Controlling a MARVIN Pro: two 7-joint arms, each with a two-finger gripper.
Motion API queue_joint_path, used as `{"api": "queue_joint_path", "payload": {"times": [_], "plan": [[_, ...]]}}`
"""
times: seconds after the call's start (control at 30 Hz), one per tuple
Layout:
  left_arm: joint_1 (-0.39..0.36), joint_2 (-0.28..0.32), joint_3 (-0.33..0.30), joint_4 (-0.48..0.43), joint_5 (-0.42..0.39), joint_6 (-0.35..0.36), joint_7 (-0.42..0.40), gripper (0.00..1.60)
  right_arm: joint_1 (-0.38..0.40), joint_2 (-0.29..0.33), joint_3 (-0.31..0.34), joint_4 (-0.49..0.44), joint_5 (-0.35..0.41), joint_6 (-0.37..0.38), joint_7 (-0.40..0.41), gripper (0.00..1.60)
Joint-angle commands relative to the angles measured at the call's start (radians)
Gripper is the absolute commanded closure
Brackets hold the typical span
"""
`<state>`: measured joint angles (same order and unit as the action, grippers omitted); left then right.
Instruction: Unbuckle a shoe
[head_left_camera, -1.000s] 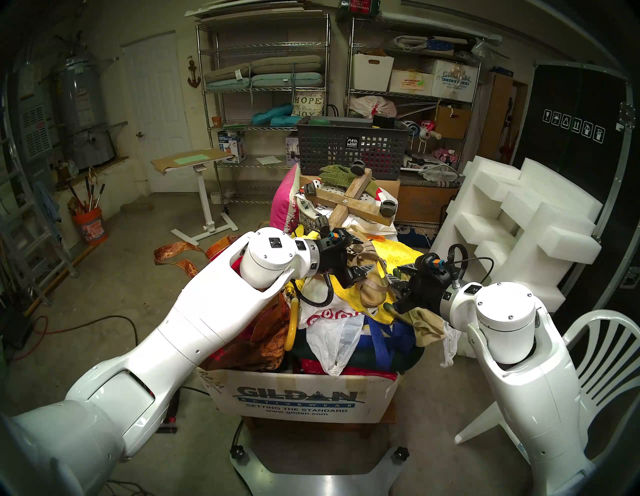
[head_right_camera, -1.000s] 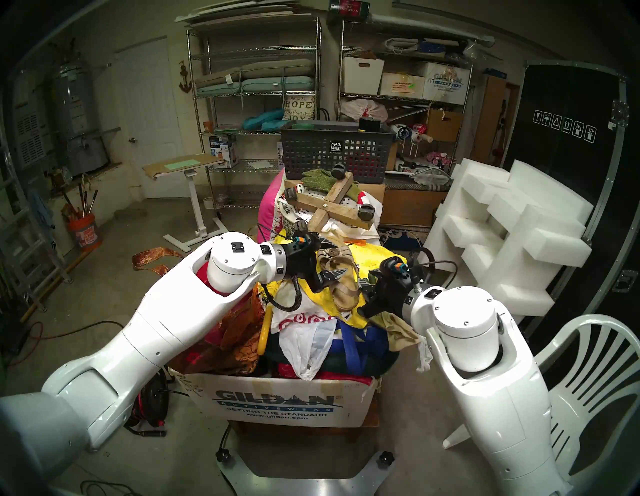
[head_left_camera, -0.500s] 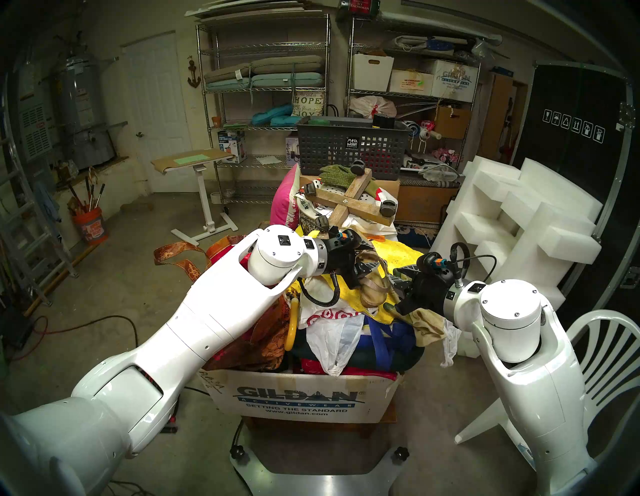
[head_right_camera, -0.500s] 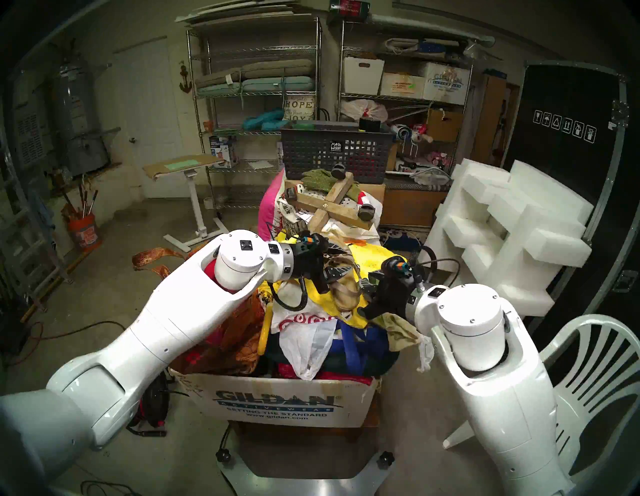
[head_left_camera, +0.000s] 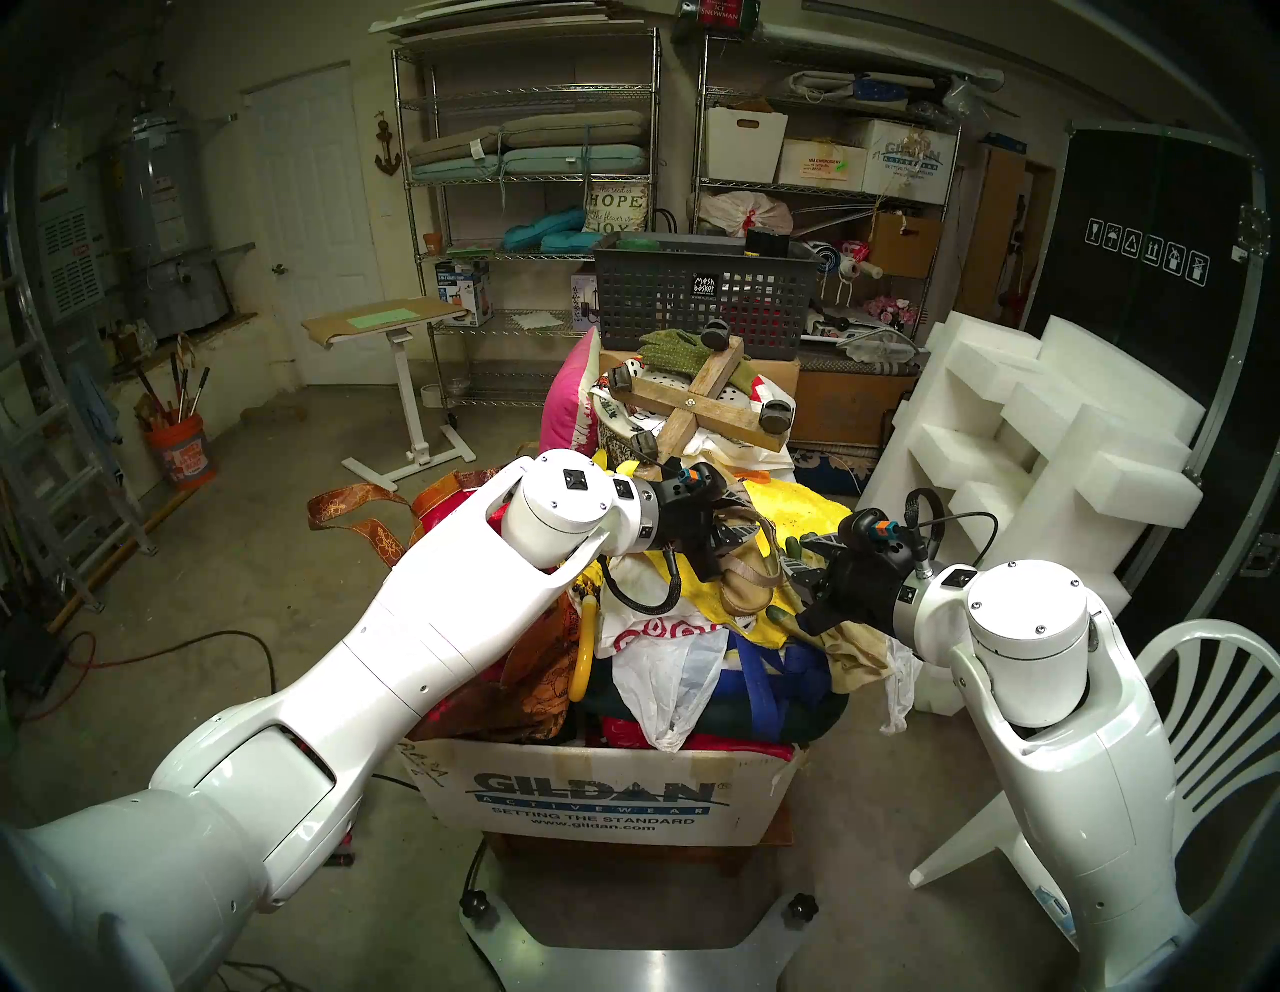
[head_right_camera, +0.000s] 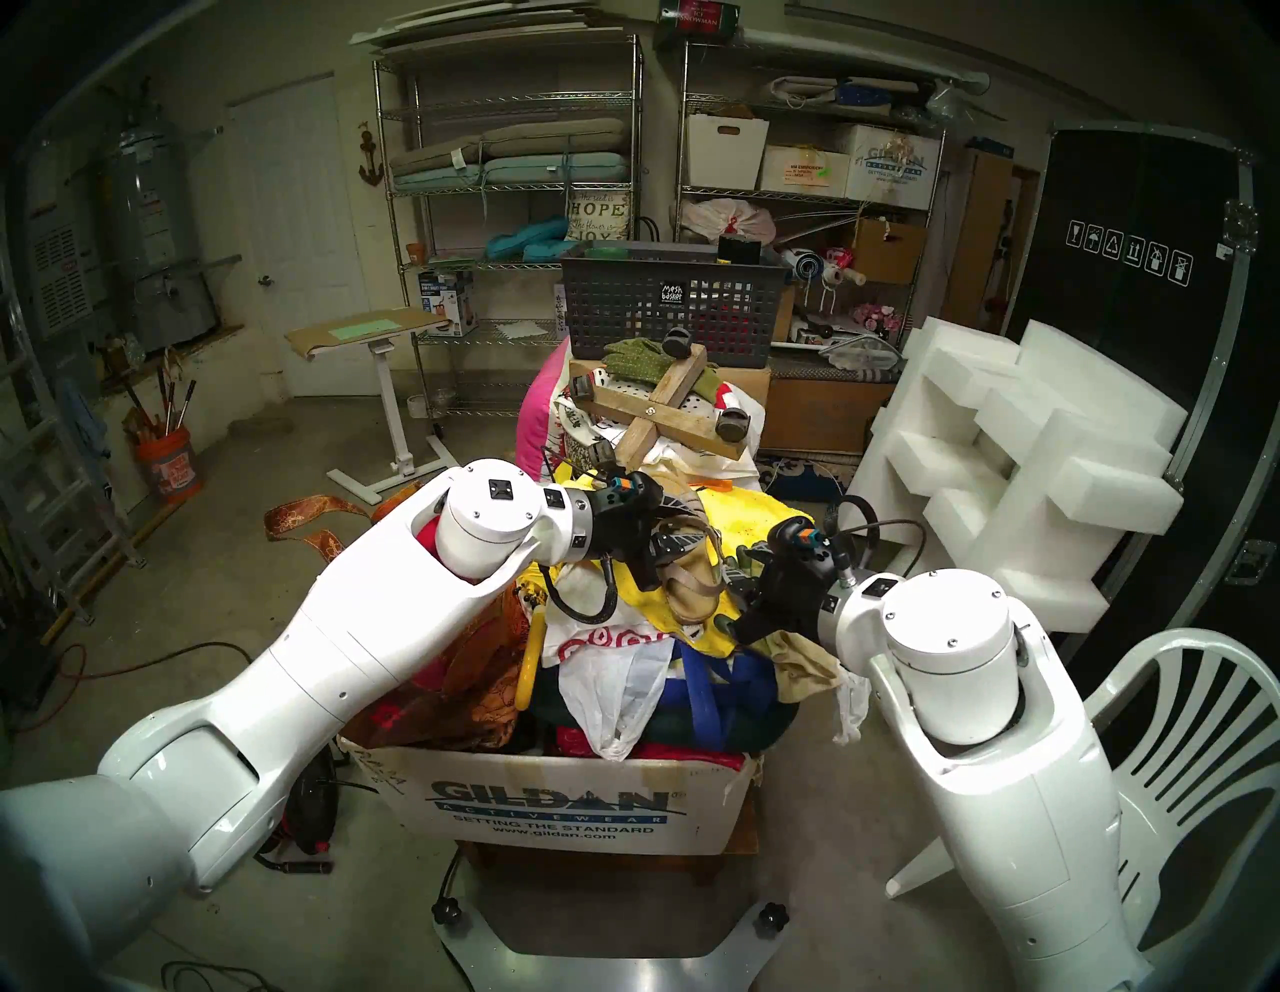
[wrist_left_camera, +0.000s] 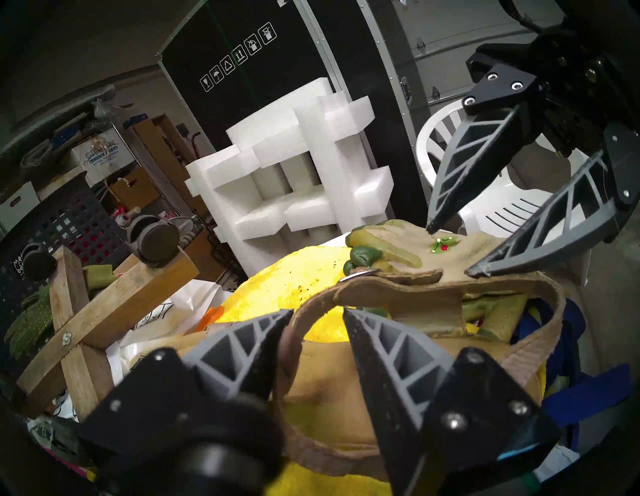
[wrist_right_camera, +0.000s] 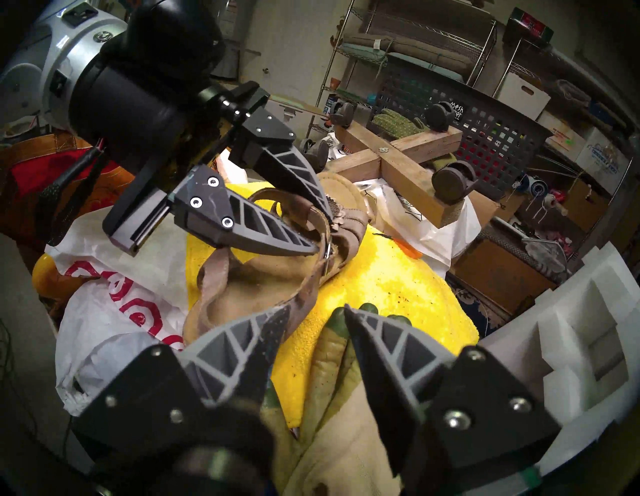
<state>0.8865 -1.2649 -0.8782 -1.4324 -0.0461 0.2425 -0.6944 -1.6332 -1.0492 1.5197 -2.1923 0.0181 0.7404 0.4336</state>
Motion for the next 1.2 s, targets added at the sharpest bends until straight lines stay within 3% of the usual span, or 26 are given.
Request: {"api": "queue_joint_path", "payload": {"times": [0.0,0.07,0.2,0.37,0.53,0.87,1.17], "plan": [[-0.018,-0.021,-0.010,-0.014,-0.002,-0.006,0.011,1.14,0.024,-0.005,-0.020,-0.004,-0.009,-0.006,-0.006,0.63],[-0.018,-0.023,-0.010,-0.014,-0.002,-0.007,0.012,1.35,0.027,-0.004,-0.023,-0.001,-0.009,-0.008,-0.006,0.63],[-0.018,-0.025,-0.010,-0.013,-0.003,-0.008,0.014,1.60,0.034,-0.004,-0.030,0.006,-0.013,-0.007,-0.010,0.63],[-0.014,-0.025,-0.011,-0.016,-0.006,-0.007,0.015,1.60,0.044,-0.011,-0.040,0.014,-0.021,0.001,-0.021,0.65],[-0.010,-0.021,-0.011,-0.021,-0.010,-0.006,0.016,1.60,0.056,-0.022,-0.048,0.024,-0.027,0.005,-0.031,0.81],[0.002,-0.015,-0.008,-0.034,-0.013,0.002,0.020,1.60,0.074,-0.027,-0.057,0.041,-0.034,0.017,-0.033,0.95],[0.006,-0.010,-0.009,-0.039,-0.011,0.005,0.027,1.60,0.070,-0.012,-0.056,0.048,-0.043,0.027,-0.025,0.79]]}}
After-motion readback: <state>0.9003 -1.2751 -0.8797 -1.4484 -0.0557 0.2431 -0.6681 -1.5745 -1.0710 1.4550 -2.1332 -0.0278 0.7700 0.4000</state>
